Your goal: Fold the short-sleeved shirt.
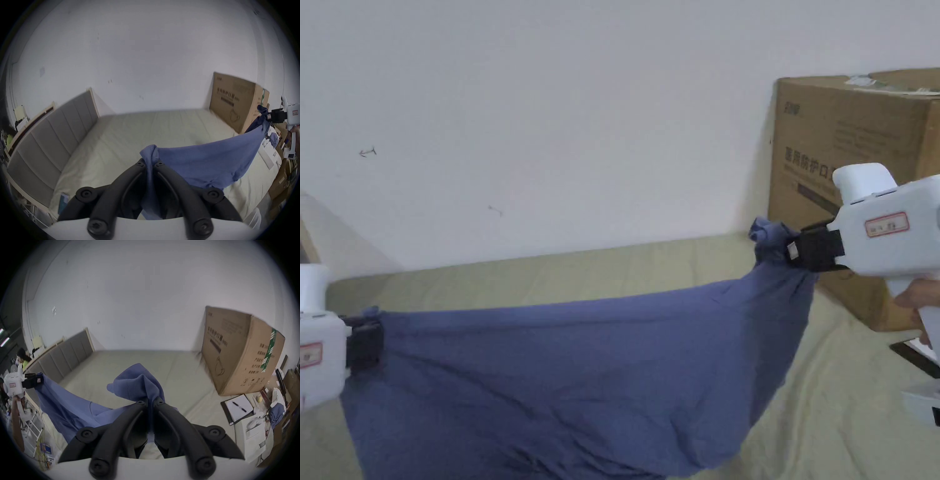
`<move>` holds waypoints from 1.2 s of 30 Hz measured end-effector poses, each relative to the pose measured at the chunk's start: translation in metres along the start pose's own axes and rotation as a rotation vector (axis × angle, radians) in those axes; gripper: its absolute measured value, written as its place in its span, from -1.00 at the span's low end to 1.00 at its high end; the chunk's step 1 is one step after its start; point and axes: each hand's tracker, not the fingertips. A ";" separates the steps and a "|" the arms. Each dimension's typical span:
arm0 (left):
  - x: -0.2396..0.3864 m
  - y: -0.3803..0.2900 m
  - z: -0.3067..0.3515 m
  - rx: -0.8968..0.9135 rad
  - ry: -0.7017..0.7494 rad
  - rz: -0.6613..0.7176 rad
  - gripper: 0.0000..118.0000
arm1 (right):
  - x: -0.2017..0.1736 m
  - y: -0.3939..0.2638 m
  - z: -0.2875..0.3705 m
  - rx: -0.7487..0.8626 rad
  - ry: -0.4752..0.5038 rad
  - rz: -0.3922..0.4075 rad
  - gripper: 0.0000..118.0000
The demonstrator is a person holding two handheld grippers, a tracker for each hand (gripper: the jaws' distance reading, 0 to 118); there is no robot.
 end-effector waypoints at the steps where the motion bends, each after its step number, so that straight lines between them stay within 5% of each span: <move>1: 0.000 0.008 0.011 0.018 -0.001 -0.006 -0.94 | -0.003 0.007 0.011 0.020 -0.005 0.002 -0.90; 4: -0.001 0.031 0.037 0.070 0.005 0.009 -0.94 | -0.012 0.023 0.039 0.070 0.025 -0.029 -0.90; 8: 0.001 0.051 0.055 0.107 0.022 -0.027 -0.94 | -0.026 0.039 0.058 0.089 -0.005 0.026 -0.91; 12: -0.005 0.064 0.055 0.126 0.034 -0.021 -0.94 | -0.021 0.056 0.067 0.125 0.021 -0.041 -0.91; 36: -0.028 0.282 -0.066 0.290 0.098 0.042 -0.94 | -0.036 0.313 -0.017 0.340 -0.144 -0.168 -0.91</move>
